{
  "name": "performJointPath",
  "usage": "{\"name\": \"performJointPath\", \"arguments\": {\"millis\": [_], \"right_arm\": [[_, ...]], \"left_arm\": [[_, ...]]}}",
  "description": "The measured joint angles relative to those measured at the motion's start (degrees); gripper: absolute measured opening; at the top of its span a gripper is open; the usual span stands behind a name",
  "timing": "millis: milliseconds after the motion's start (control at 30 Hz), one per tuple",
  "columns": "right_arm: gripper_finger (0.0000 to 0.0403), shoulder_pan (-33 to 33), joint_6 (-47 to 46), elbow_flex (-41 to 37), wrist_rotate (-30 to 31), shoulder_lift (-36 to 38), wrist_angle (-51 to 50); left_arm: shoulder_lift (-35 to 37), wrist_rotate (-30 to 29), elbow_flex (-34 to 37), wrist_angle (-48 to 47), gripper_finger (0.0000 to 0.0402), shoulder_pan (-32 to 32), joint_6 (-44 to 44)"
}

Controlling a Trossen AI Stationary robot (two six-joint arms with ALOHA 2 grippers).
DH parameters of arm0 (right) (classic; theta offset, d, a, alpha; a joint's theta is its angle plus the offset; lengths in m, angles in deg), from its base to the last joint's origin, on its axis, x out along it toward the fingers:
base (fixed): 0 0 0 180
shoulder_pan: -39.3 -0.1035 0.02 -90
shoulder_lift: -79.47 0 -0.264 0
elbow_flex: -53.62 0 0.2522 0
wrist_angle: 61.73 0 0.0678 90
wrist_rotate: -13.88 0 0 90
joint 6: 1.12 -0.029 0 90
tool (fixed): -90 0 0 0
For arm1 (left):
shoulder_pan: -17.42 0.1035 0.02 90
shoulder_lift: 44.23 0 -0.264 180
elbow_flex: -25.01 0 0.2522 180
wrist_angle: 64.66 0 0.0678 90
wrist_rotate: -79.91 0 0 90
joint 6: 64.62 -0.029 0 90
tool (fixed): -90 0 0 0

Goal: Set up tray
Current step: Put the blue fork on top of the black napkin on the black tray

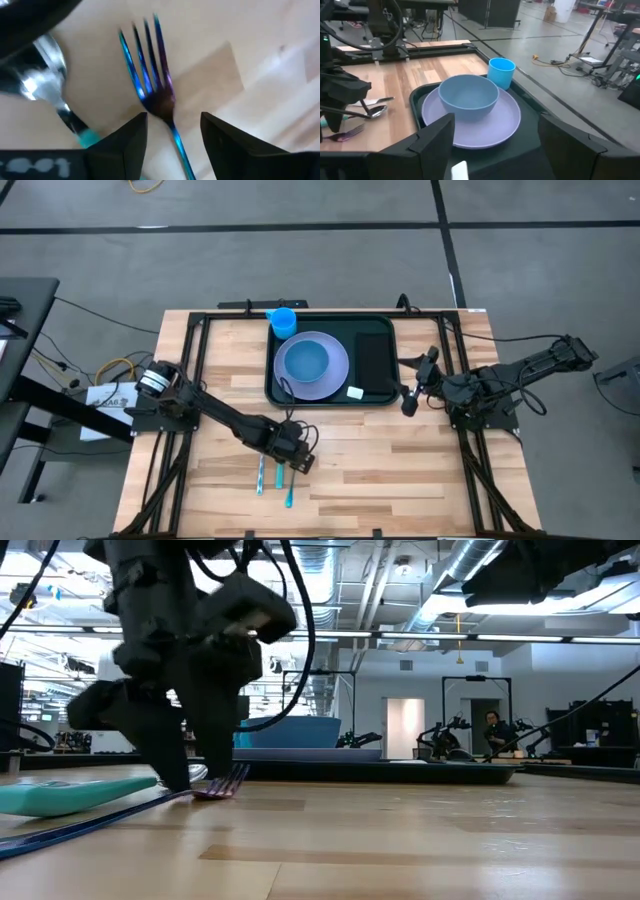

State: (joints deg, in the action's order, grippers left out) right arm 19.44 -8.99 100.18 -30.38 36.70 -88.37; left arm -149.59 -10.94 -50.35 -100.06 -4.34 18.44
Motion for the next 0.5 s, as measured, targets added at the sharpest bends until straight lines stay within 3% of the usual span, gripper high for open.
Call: {"name": "performJointPath", "arguments": {"millis": [500], "right_arm": [[0.0275, -0.01, -0.79, 0.02, -2.49, -0.01, -0.02]], "left_arm": [[-3.39, -0.09, -1.8, -0.37, 0.0204, -1.89, 3.53]]}}
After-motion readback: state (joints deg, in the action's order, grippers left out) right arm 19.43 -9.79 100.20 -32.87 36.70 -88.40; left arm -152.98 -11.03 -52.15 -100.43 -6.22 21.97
